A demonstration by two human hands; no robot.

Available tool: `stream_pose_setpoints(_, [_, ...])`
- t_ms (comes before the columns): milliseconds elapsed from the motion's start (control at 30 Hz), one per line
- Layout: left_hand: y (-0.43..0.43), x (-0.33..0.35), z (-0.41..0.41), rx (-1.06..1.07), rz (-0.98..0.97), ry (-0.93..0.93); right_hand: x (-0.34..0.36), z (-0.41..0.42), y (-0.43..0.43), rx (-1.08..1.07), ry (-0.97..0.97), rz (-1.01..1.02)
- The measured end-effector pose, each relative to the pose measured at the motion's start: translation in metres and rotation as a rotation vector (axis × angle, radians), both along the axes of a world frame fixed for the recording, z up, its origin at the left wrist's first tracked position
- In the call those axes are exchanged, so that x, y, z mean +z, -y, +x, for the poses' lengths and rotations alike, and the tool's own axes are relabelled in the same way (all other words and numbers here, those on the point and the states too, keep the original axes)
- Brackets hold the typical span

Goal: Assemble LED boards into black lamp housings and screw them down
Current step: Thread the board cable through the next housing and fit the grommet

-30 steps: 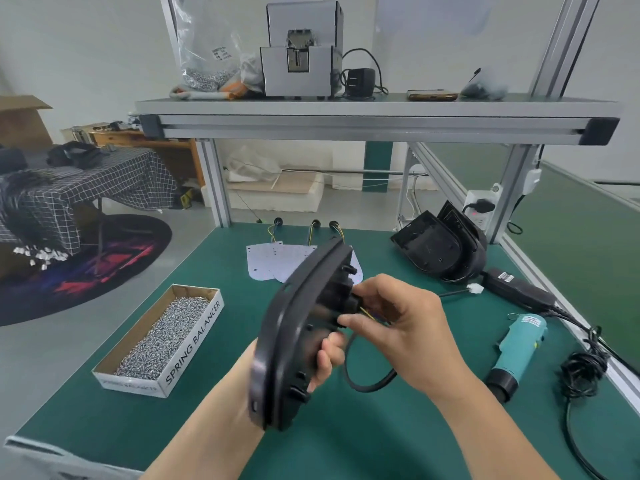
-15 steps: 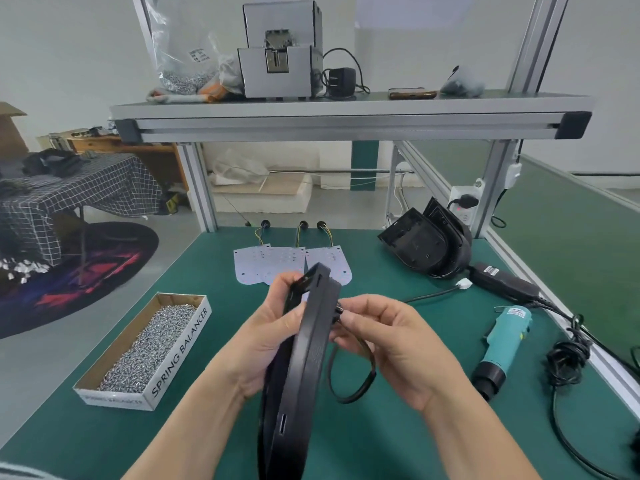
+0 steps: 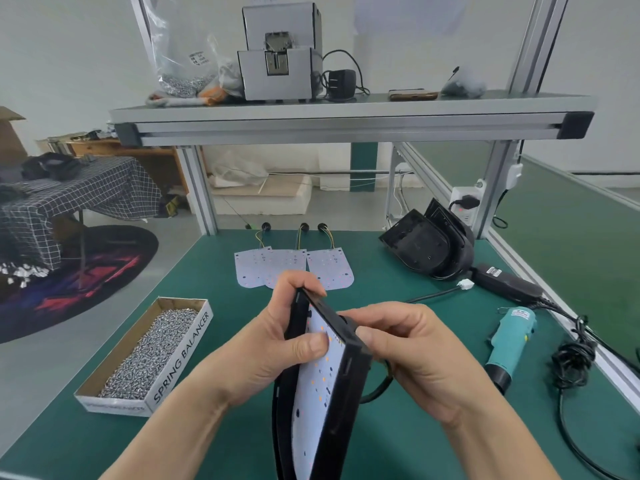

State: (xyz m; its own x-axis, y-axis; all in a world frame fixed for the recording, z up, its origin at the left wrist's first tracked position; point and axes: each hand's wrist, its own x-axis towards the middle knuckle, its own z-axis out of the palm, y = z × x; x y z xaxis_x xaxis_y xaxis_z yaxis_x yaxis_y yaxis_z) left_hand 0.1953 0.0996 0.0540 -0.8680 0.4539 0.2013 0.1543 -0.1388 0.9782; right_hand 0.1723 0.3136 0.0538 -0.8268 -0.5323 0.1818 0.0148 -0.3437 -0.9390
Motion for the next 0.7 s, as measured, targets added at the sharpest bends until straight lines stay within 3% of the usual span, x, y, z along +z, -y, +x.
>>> stream_pose_setpoints(133, [0.000, 0.002, 0.002, 0.099, -0.167, -0.065, -0.001, -0.001, -0.003, -0.056, -0.099, 0.093])
stream_pose_setpoints(300, [-0.003, -0.010, 0.006, 0.238, -0.201, -0.179, -0.002, 0.004, -0.002, -0.083, -0.225, 0.234])
stream_pose_setpoints(400, [-0.004, -0.011, 0.008, 0.485, -0.409, -0.513, 0.014, -0.004, -0.017, -0.338, -0.240, 0.401])
stream_pose_setpoints(467, [-0.005, -0.010, 0.008, 0.598, -0.562, -0.801, 0.028, -0.006, -0.025, -0.240, -0.190, 0.614])
stream_pose_setpoints(533, [-0.008, -0.008, 0.007, 0.624, -0.627, -1.003, 0.034, 0.001, -0.024, -0.057, -0.348, 0.918])
stream_pose_setpoints(567, [-0.010, -0.008, 0.006, 0.621, -0.644, -1.074, 0.030, 0.006, -0.022, -0.011, -0.422, 0.965])
stream_pose_setpoints(700, [-0.021, -0.013, 0.007, 0.586, -0.627, -1.160, 0.019, 0.019, -0.012, -0.092, -0.413, 0.702])
